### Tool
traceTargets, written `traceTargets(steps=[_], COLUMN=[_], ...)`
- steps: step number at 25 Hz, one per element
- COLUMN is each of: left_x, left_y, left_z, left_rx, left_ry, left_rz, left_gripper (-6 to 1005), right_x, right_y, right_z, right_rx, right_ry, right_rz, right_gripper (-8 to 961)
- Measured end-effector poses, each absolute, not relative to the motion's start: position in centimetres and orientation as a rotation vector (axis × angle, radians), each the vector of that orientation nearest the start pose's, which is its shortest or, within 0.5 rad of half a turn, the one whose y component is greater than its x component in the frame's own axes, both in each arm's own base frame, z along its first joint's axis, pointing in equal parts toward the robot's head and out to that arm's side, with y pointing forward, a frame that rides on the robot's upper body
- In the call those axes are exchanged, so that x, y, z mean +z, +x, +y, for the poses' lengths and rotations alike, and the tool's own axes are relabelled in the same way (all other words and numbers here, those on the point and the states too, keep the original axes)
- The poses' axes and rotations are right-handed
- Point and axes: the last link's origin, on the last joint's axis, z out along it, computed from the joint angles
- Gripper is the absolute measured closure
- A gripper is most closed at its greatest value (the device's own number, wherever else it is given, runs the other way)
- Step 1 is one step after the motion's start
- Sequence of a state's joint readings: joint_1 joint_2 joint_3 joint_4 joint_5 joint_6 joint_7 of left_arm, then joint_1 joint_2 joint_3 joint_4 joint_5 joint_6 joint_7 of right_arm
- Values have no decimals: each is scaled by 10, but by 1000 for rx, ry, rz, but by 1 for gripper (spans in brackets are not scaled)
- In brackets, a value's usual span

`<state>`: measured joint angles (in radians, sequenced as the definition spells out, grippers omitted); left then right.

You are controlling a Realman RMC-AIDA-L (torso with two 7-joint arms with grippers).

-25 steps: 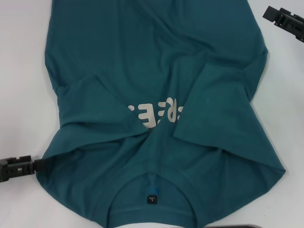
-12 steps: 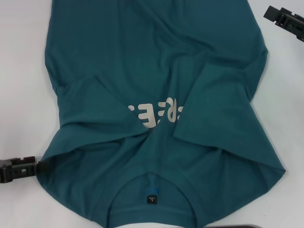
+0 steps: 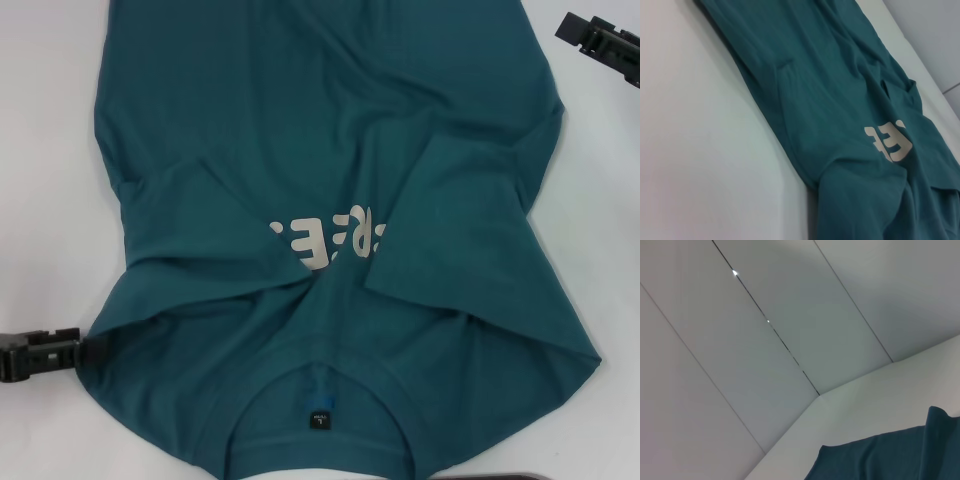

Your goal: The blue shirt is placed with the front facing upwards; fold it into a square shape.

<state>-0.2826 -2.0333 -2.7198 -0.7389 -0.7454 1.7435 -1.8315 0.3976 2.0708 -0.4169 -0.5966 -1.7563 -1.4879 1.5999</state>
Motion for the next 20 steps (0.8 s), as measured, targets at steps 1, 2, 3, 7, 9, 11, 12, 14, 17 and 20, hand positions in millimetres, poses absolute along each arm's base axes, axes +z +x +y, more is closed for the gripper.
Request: traceTargets(steps=[1, 2, 3, 7, 9, 11, 12, 14, 17, 20], left_x=[38, 39, 39, 37, 36, 36, 36, 36, 36, 36], left_y=[-370, -371, -372, -374, -374, -374, -373, -373, -373, -373], left_z=[220, 221, 222, 223, 224, 224, 224, 225, 226, 226], left_rx=[-460, -452, -442, -410, -407, -407, -406, -406, -406, -406], left_ry=[-2424, -2417, -2410, -2399, -2400, -2401, -2402, -2403, -2404, -2404], left_rz=[-1646, -1649, -1653, -1664, -1663, -1661, -1661, -1659, -1657, -1657], left_gripper=[198, 202, 206, 331, 411, 473, 496, 541, 608, 676], right_x=[55, 55, 55, 55, 55, 55, 55, 55, 55, 55], right_y=[318, 318, 318, 318, 318, 318, 318, 318, 318, 318], right_z=[319, 319, 319, 319, 319, 319, 319, 319, 318, 318], right_rx=[1111, 1112, 1112, 1112, 1112, 1112, 1112, 1112, 1112, 1112], right_ry=[-2065, -2065, -2065, -2065, -2065, -2065, -2065, -2065, -2065, -2065], right_rz=[1113, 1113, 1112, 1112, 1112, 1113, 1113, 1113, 1113, 1113], right_gripper=[54, 53, 53, 54, 54, 54, 54, 55, 55, 56])
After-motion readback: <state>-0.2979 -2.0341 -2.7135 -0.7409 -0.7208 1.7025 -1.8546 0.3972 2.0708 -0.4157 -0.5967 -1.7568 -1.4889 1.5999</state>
